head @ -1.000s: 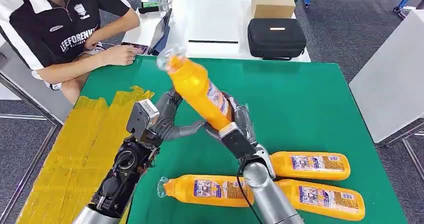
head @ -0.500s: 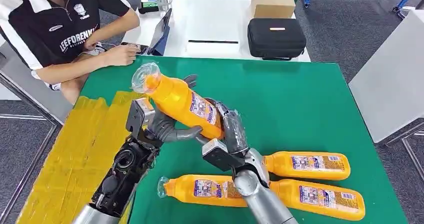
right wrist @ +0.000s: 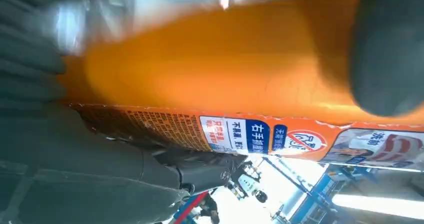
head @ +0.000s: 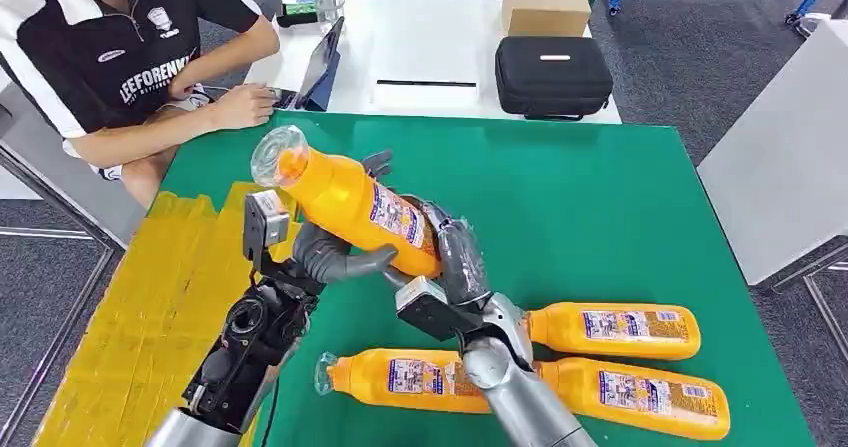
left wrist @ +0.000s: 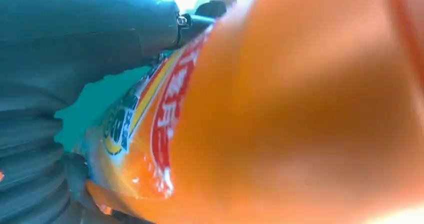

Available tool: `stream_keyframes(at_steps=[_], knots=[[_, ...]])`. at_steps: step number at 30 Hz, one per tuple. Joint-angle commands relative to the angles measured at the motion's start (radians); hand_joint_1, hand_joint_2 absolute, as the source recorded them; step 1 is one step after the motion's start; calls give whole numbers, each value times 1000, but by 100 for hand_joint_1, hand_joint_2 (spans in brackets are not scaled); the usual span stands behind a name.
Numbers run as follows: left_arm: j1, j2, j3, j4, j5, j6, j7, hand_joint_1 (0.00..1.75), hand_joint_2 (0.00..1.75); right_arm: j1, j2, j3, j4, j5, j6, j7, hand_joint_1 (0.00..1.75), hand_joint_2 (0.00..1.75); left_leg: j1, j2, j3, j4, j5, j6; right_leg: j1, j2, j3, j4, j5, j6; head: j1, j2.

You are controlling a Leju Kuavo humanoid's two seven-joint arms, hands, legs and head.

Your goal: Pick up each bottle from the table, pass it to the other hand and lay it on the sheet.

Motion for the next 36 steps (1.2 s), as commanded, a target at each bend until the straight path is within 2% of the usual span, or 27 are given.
stream_keyframes(at_steps=[1,3,4,5,13,14,15,16,27,28,29,31,33,34,35,36], knots=[[-45,-3,45,68,58,4,-4,175,175,-13,-16,49,87,-8,-8,-12,175,175,1,0,4,-1,-1,-2,1,-2,4,-1,-1,0,0,0],[-48,-6,44,76,73,1,-13,175,175,-14,-17,45,92,-6,-7,-10,175,175,1,-1,4,-1,-2,-2,1,-2,5,-1,-2,0,0,0],[-49,-8,44,77,83,-2,-18,175,175,-14,-18,43,93,-6,-7,-9,175,175,1,-1,10,0,-4,-4,2,-4,10,0,-5,-1,0,0],[-48,-9,43,76,85,-2,-19,175,175,-13,-18,42,94,-6,-6,-9,175,175,1,-1,4,-1,-1,-2,1,-2,4,-1,-2,0,0,0],[-28,-8,62,43,135,12,-39,175,175,-7,-22,31,94,0,8,-3,175,175,1,-1,6,0,-2,-3,1,-3,6,-1,-3,0,0,0],[-26,-8,63,38,138,16,-39,175,175,-8,-21,28,95,0,5,-1,138,175,1,-1,3,-1,-1,-2,1,-2,4,-1,-1,0,0,0],[-25,-8,66,36,140,20,-39,175,175,-10,-19,23,96,-1,-2,5,5,175,1,-1,5,0,-2,-2,1,-3,5,-1,-2,0,0,0],[-23,-9,71,32,142,27,-42,175,175,-10,-20,21,90,2,-9,8,0,175,1,-1,4,0,-1,-2,1,-2,4,-1,-2,0,0,0],[-9,12,112,-13,6,206,-101,175,175,69,-68,3,-161,28,-10,65,0,175,1,-1,3,1,-2,-2,1,-3,4,0,-3,0,0,0],[-8,16,116,-23,-29,238,-115,175,175,80,-72,2,-189,33,-4,75,0,175,1,-1,5,1,-4,-3,1,-3,6,1,-4,-1,0,0],[-9,21,112,-31,-131,334,-146,175,175,91,-74,-5,-213,38,-6,78,0,175,0,-1,3,0,-2,-2,1,-2,3,0,-2,0,0,0],[-19,27,103,-36,-444,624,-191,175,175,124,-85,-20,-281,58,-17,86,0,175,0,-1,3,0,-2,-2,1,-2,3,0,-2,0,0,0],[-21,28,106,-40,-445,624,-189,175,175,130,-89,-20,-295,63,-15,91,0,175,1,-2,2,0,-2,-2,1,-3,3,0,-2,0,0,0],[-21,28,106,-40,-445,624,-189,175,175,130,-89,-20,-295,63,-15,91,0,175,1,-2,7,2,-5,-4,1,-5,8,2,-5,-1,0,0],[-21,28,106,-40,-445,624,-189,175,175,130,-89,-20,-295,63,-15,91,0,175,1,-1,2,0,-2,-2,1,-2,2,0,-2,0,0,0],[-21,28,106,-40,-445,624,-189,175,175,130,-89,-20,-295,63,-15,91,0,175,1,-1,4,0,-3,-3,1,-3,4,0,-3,-1,0,0]])
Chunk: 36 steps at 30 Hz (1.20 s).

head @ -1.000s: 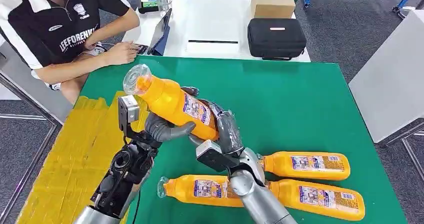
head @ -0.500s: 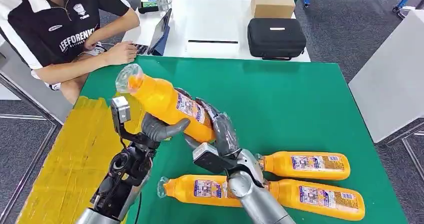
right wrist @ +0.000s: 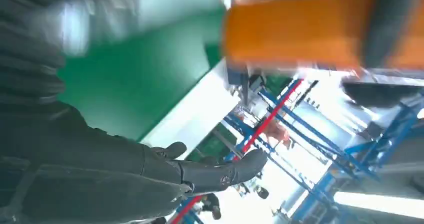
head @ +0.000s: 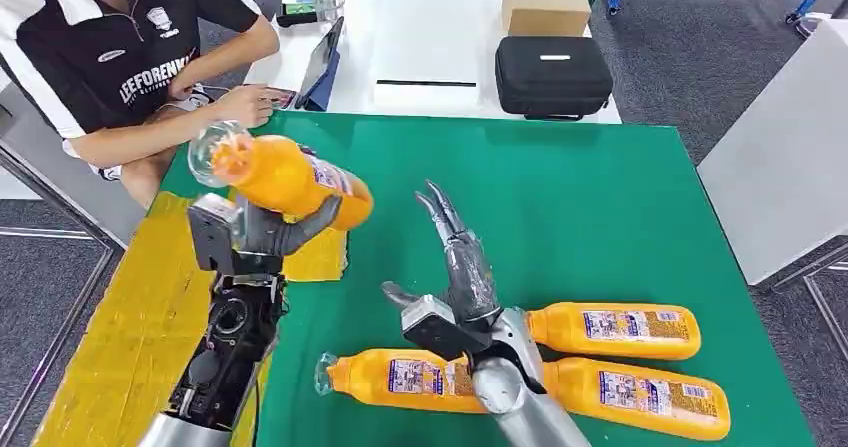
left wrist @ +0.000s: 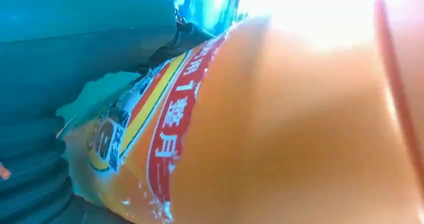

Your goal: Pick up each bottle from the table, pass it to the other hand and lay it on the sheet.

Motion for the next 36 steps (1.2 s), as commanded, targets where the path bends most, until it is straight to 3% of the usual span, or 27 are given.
stream_keyframes(at_steps=[1,3,4,5,6,8,10,11,12,14,15,18,22,25,36], knots=[[-39,22,15,9,-83,73,-8,175,175,21,-44,-20,-101,6,0,13,0,175,1,-1,3,0,-2,-2,1,-2,4,0,-2,0,0,0],[-39,22,15,9,-83,73,-8,175,175,21,-44,-20,-101,6,0,13,0,175,0,-1,3,0,-1,-2,1,-2,3,0,-2,0,0,0],[-46,34,5,26,-209,179,-1,175,175,23,-43,-22,-104,9,-1,14,0,175,0,0,2,0,-1,-1,0,-1,2,0,-1,0,0,0],[-60,44,-13,69,-520,373,66,175,175,34,-47,-26,-125,18,-8,12,0,175,1,0,3,0,-2,-2,1,-1,3,0,-1,0,0,0],[-48,10,93,55,-822,385,122,175,175,38,-50,-27,-136,22,-12,14,0,175,1,0,5,0,-2,-3,1,-2,6,0,-2,0,0,0],[-44,-19,181,46,-1149,385,176,175,175,41,-55,-27,-153,24,-17,19,0,175,1,0,4,0,-2,-2,1,-2,4,0,-2,-1,0,0],[-60,8,171,96,-1367,385,307,175,175,48,-59,-29,-168,22,-20,19,0,175,1,1,5,0,-2,-2,1,-1,4,0,-2,-1,0,0],[-92,96,76,160,-1373,385,428,175,175,48,-61,-28,-175,20,-22,19,0,175,0,0,3,-1,-1,-2,0,-2,3,0,-1,0,0,0],[-144,187,-96,230,-1373,385,606,175,175,46,-64,-26,-179,21,-25,19,0,175,0,-1,5,-1,-2,-3,0,-3,6,0,-2,-1,0,0],[-224,255,-283,364,-1373,385,778,175,175,47,-70,-26,-182,20,-28,20,0,175,0,-3,5,-1,-1,-3,1,-4,5,0,-2,-1,0,0],[-256,251,-345,432,-1373,357,824,175,175,54,-74,-30,-187,20,-30,20,0,175,1,-4,5,-1,-1,-4,1,-6,6,0,-3,-1,0,0],[-270,207,-298,518,-1373,302,804,175,175,72,-75,-41,-204,20,-35,20,0,175,0,-5,5,-2,0,-3,0,-7,5,-1,-2,-1,-1,0],[-275,204,-292,526,-1373,302,795,175,175,76,-76,-42,-210,21,-36,20,0,175,1,-4,3,0,1,-2,1,-6,4,0,-2,0,0,0],[-294,197,-292,577,-1373,219,834,175,175,84,-70,-45,-221,50,-32,35,0,175,2,1,9,1,-3,-4,2,-3,8,2,-4,0,0,0],[-298,168,-215,649,-1373,64,901,175,175,98,-67,-59,-243,88,-22,56,0,175,1,-1,3,1,0,-4,1,-4,4,1,-2,0,0,0]])
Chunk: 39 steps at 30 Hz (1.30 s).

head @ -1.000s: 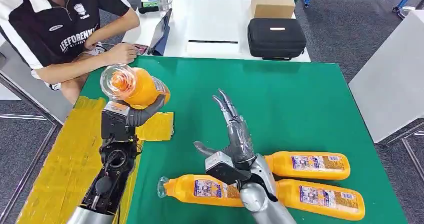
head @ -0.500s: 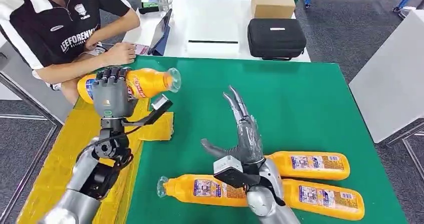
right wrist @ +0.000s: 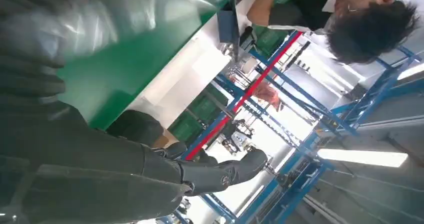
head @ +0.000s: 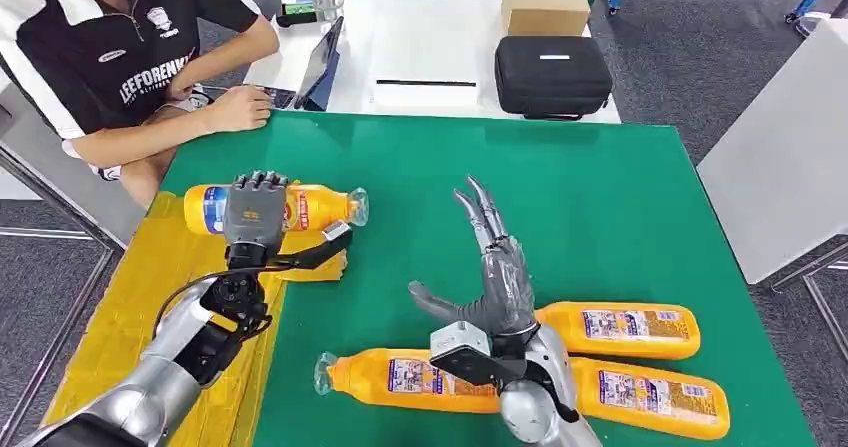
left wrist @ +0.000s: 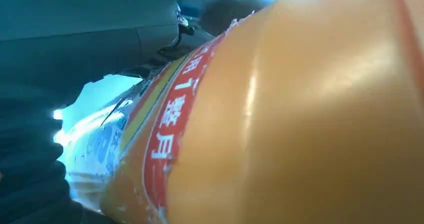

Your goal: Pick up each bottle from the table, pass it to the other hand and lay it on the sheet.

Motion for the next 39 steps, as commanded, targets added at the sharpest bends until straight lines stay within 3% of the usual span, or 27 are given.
stream_keyframes(at_steps=[1,7,8,9,14,16,20,21,26,33,35,39], knots=[[-60,-13,25,122,-1,-80,27,175,175,-8,-11,-26,-6,16,16,17,0,175,1,-2,2,0,-1,-2,1,-3,2,0,-1,0,0,0],[-43,-12,70,123,-1,-137,49,171,175,-16,-7,-18,-4,47,42,43,0,175,1,0,5,0,-3,-3,1,-2,6,0,-3,-1,0,0],[-40,-13,70,120,-1,-132,50,28,175,-16,-7,-17,-4,48,44,44,0,175,0,0,3,0,-2,-2,0,-2,3,0,-2,0,0,0],[-33,-21,85,118,-1,-129,32,0,175,-18,-7,-18,-3,51,50,49,0,175,1,0,5,0,-3,-3,1,-2,6,0,-3,-1,0,0],[-1,-76,216,99,9,-97,-117,0,175,-28,-8,-14,14,84,84,69,0,175,1,0,3,0,-2,-2,0,-1,4,0,-1,0,0,0],[14,-100,289,90,93,-65,-232,0,175,-40,-20,5,27,173,126,114,0,175,0,0,3,0,-2,-2,0,-1,4,0,-1,0,0,0],[26,-127,364,74,184,-41,-330,0,175,-55,-29,34,33,286,210,183,0,175,1,0,5,0,-3,-2,0,-1,5,0,-2,0,0,0],[35,-137,396,57,240,-47,-385,0,175,-54,-39,60,12,391,215,207,0,175,1,1,7,0,-4,-3,1,-1,7,0,-3,0,0,0],[51,-152,442,14,348,-82,-464,0,175,-53,-76,110,-60,402,315,192,0,175,1,0,4,1,-3,-3,0,-1,4,1,-3,0,0,0],[70,-171,492,-38,572,-123,-619,0,175,-72,-156,172,-91,302,440,96,0,175,1,0,2,0,-1,-1,0,-1,2,0,-1,0,0,0],[102,-172,517,-102,754,-167,-715,0,175,-70,-201,199,-118,281,499,72,0,175,1,0,5,1,-3,-2,1,-1,5,0,-3,0,0,0],[142,-158,507,-184,858,-169,-719,0,175,-55,-290,234,-128,288,584,55,0,175,1,1,6,0,-4,-2,1,-1,7,-1,-3,0,0,0]])
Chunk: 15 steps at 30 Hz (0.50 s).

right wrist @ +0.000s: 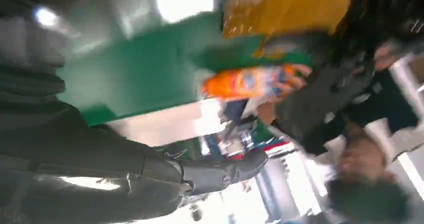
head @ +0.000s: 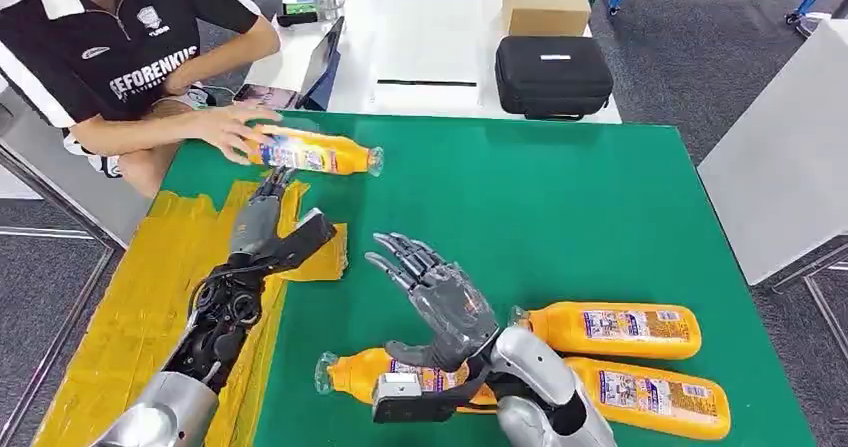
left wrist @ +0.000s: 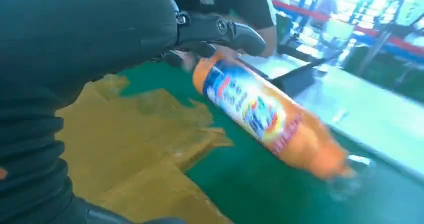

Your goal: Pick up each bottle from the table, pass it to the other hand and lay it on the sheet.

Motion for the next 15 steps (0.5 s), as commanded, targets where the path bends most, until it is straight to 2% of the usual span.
stream_keyframes(at_steps=[1,6,11,15], knots=[[52,-7,65,-139,222,-36,-56,0,175,-15,-207,108,-32,-22,131,-37,0,175,1,0,4,0,-2,-2,1,-1,4,-1,-2,0,0,0],[49,-7,63,-131,235,-30,-56,0,175,-14,-215,112,-19,-28,127,-44,0,175,0,-1,6,0,-3,-2,1,-2,6,-1,-3,0,0,0],[39,-12,43,-90,247,-11,-59,0,175,19,-268,136,67,33,169,31,0,175,0,-2,3,-1,-1,-1,0,-3,4,-2,-1,0,0,0],[38,-7,34,-68,265,26,-58,0,175,17,-266,149,148,53,168,58,0,175,1,-3,7,-2,-3,-2,1,-5,8,-3,-3,0,0,0]])
